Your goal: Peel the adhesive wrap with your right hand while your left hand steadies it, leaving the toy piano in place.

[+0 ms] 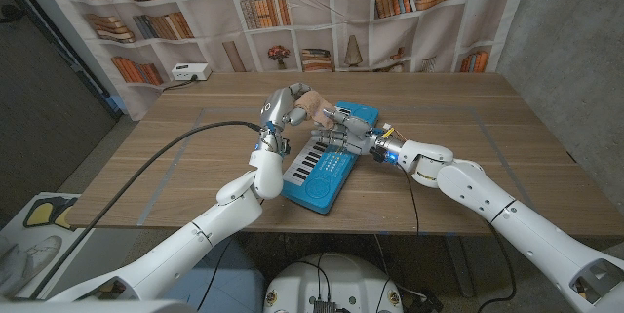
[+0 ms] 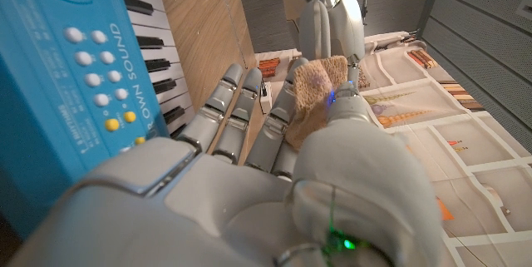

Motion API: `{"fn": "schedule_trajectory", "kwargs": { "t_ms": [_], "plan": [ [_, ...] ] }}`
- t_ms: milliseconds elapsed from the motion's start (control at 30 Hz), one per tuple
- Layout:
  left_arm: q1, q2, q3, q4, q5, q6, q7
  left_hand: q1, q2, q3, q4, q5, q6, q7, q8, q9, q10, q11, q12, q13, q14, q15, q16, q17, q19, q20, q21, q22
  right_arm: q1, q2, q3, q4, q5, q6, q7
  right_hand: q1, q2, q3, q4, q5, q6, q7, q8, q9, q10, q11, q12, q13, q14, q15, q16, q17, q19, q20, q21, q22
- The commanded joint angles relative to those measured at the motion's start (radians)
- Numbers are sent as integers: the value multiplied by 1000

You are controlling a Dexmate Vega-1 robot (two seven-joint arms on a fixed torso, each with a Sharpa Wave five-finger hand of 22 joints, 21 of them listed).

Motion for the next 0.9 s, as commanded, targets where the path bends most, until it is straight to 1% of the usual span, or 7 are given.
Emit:
{"fn": "schedule_trajectory", "kwargs": {
  "t_ms": [33,100,333,500,567,667,900],
  "plan": [
    [-1,2,4,-2,7,5,-2,1,8,6,-2,0,17,-11,6,1,6,-2,2,4,-5,-3,1,-1,-2,-1,7,-1,13,10,-10,-4,-5,-10,-13,23,4,14,-6,-1,17,1,8,4,23,-2,10,1,14,-179,-5,-2,-1,-28,4,5],
    [-2,3,5,-2,8,5,-3,1,8,6,-2,0,17,-11,6,1,6,-2,1,3,-6,-3,0,-1,-2,-1,7,-1,14,12,-10,-2,-2,-11,-11,34,6,19,-8,-1,28,4,10,4,31,-2,15,4,15,-180,-9,-5,-4,-40,4,5],
    [-1,4,6,-1,10,6,-4,2,9,6,-2,0,20,-11,6,-1,7,-3,1,2,-5,-3,0,-1,-3,-1,8,-1,13,16,-10,-1,5,-15,-12,51,18,29,-6,-3,56,-5,16,6,51,-3,27,11,20,-179,-7,-3,-10,-43,6,6],
    [-1,5,7,-2,11,6,-4,2,8,5,-2,0,21,-11,6,-2,7,-2,0,1,-6,-3,0,-3,-4,-1,9,-1,10,21,-9,-2,7,-8,-11,106,45,65,-8,-12,104,-29,31,27,94,-3,66,35,42,-186,-15,-9,-16,-76,12,5],
    [-1,5,6,-3,12,6,-4,1,8,5,-1,0,23,-12,6,-2,8,-2,1,2,-5,-3,0,-3,-4,-1,10,-1,10,24,-9,1,9,-5,-9,143,59,94,-8,-21,138,-51,46,44,99,-3,83,50,49,-187,-21,-11,-23,-79,17,7],
    [-1,6,7,-3,13,7,-5,1,8,5,-1,0,22,-11,5,-3,8,-3,0,1,-4,-3,1,-2,-5,-1,10,-1,10,26,-9,2,11,-3,-5,171,66,119,-8,-20,157,-63,56,59,101,-4,94,61,53,-187,-25,-11,-28,-81,22,9],
    [-1,7,9,-3,14,8,-9,2,7,5,-2,0,23,-9,4,-4,10,-3,1,1,-4,-3,2,-2,-5,-1,12,-1,3,31,-6,-2,16,6,-6,189,69,141,0,-17,156,-72,59,76,98,-3,108,79,62,-187,-24,-6,-38,-80,28,15]
  ]
}}
